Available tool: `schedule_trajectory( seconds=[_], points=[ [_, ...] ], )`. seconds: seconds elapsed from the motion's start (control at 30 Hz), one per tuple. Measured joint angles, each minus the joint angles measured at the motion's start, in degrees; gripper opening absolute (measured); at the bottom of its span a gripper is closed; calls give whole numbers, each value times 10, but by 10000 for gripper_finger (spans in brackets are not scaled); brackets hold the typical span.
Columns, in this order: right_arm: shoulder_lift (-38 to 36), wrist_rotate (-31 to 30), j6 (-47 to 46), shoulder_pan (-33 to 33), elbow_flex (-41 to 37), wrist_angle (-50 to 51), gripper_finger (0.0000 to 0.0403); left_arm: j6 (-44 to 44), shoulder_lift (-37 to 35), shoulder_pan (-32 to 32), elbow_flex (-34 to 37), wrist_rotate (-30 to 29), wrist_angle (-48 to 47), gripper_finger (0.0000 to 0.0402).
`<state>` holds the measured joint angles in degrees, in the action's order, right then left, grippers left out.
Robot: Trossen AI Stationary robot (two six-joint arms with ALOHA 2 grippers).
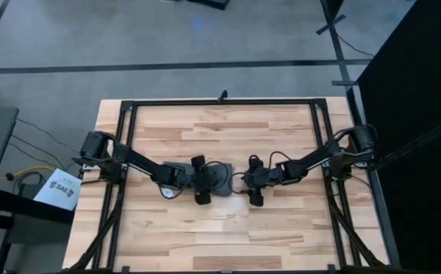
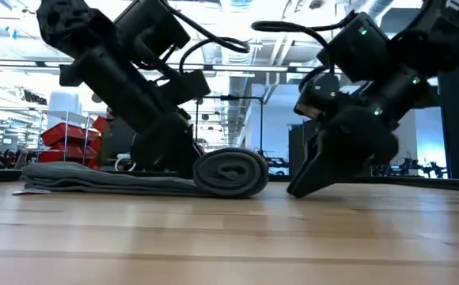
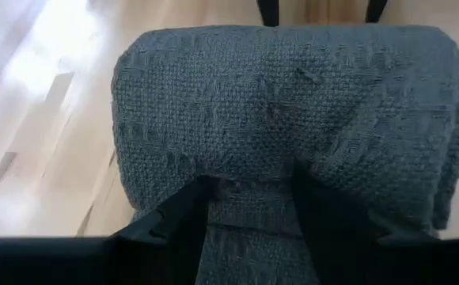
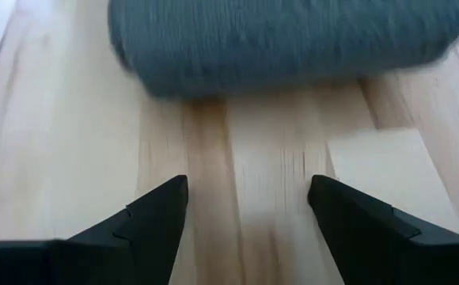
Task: Roll towel
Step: Roll the gray towel
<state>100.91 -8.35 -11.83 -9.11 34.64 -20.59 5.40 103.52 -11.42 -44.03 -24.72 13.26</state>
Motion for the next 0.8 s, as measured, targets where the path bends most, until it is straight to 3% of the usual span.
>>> schedule_trajectory(
  seconds=[0.3,0.8],
  points=[
    [61,11,49,28,1,-115,258,25,80,0,-1,-9,105,173],
    [-25,3,118,29,3,-107,258,-18,52,0,3,-8,98,173]
  ],
)
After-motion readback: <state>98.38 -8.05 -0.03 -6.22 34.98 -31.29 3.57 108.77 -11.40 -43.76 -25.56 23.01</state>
